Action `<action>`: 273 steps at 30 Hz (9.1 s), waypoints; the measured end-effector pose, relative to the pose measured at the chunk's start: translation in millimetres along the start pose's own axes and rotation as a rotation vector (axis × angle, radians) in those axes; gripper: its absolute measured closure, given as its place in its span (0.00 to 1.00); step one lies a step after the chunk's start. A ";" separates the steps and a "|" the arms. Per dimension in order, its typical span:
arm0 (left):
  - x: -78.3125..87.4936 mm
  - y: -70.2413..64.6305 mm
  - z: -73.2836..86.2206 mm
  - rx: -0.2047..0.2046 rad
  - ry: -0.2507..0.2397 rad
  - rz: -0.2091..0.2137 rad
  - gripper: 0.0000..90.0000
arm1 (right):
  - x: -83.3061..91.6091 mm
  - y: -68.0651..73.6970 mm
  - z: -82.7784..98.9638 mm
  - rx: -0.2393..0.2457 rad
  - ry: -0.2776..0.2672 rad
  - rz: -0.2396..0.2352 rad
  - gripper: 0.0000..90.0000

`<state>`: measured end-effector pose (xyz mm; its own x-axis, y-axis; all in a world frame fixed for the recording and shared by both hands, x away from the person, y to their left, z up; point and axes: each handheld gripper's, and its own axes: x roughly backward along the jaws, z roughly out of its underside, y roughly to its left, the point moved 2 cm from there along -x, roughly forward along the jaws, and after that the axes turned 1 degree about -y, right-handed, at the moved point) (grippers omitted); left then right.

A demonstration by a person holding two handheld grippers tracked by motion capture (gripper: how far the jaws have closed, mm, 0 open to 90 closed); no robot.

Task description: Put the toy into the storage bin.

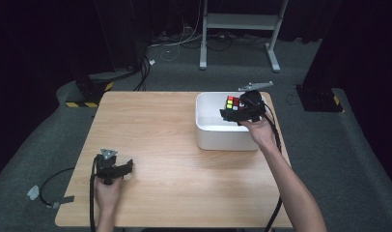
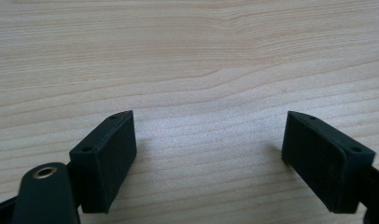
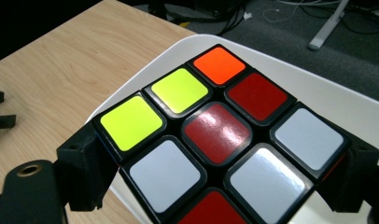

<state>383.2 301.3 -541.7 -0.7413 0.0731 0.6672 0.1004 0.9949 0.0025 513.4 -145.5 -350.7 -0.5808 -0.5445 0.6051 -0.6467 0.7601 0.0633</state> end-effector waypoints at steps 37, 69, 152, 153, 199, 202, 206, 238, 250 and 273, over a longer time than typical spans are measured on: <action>0.0 0.0 0.0 0.000 0.000 0.000 0.20 | -28.6 -33.8 -35.7 -0.039 0.014 0.082 0.15; 0.1 0.1 0.0 0.000 0.000 0.000 0.20 | -68.8 -57.3 -27.4 -0.077 0.132 0.178 0.15; 0.1 0.2 0.1 0.002 -0.001 0.003 0.20 | -54.7 -58.3 -1.7 -0.115 0.133 0.117 0.15; 0.1 0.3 0.1 0.002 -0.001 0.003 0.20 | -53.9 -58.0 -1.6 -0.116 0.131 0.115 0.15; -0.1 0.1 0.0 0.007 -0.005 0.005 0.20 | -32.1 -42.9 17.7 -0.145 0.092 0.064 0.15; -0.1 0.1 0.1 0.009 -0.005 0.006 0.20 | -30.4 -42.7 19.3 -0.144 0.089 0.061 0.15; -0.2 0.0 0.0 0.008 -0.005 0.004 0.20 | -27.5 -42.9 21.0 -0.145 0.079 0.057 0.15; 0.0 0.1 0.0 0.001 -0.001 0.003 0.20 | -11.5 -38.1 28.4 -0.114 0.065 0.064 0.15; 0.0 0.1 0.0 0.001 0.000 0.003 0.20 | -6.8 -32.6 35.1 -0.106 0.057 0.050 0.15; 0.0 0.1 0.0 0.000 0.000 0.002 0.20 | -3.7 -28.9 47.6 -0.104 0.048 0.045 0.15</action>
<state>383.1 301.4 -541.7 -0.7412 0.0756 0.6670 0.1020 0.9948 0.0006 510.8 -182.3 -392.5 -0.5821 -0.4932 0.6465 -0.5640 0.8176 0.1160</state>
